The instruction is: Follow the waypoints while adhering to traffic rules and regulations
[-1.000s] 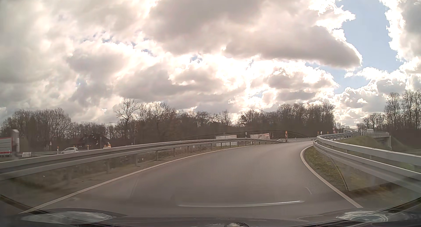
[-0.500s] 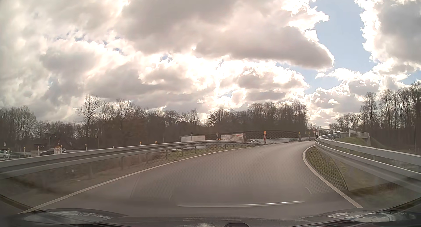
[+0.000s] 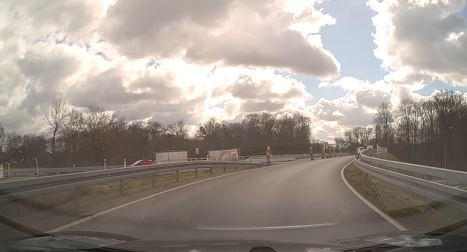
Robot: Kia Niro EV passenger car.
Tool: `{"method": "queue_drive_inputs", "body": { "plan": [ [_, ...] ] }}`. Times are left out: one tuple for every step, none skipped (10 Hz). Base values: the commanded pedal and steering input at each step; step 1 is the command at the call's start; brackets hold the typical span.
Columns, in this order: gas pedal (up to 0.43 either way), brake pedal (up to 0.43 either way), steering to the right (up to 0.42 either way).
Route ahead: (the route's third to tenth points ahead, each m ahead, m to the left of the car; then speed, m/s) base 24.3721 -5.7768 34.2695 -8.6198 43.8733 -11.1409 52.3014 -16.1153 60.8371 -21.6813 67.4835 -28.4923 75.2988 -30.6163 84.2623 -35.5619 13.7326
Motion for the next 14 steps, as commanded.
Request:
{"method": "queue_drive_inputs", "body": {
  "plan": [
    [0.26, 0.0, 0.099],
    [0.248, 0.0, 0.1],
    [0.248, 0.0, 0.097],
    [0.268, 0.0, 0.094],
    [0.299, 0.0, 0.093],
    [0.331, 0.0, 0.093],
    [0.331, 0.0, 0.095],
    [0.331, 0.0, 0.095],
    [0.331, 0.0, 0.095],
    [0.331, 0.0, 0.094],
    [0.331, 0.0, 0.091],
    [0.331, 0.0, 0.089],
    [0.35, 0.0, 0.085],
    [0.358, 0.0, 0.081]
  ]
}}
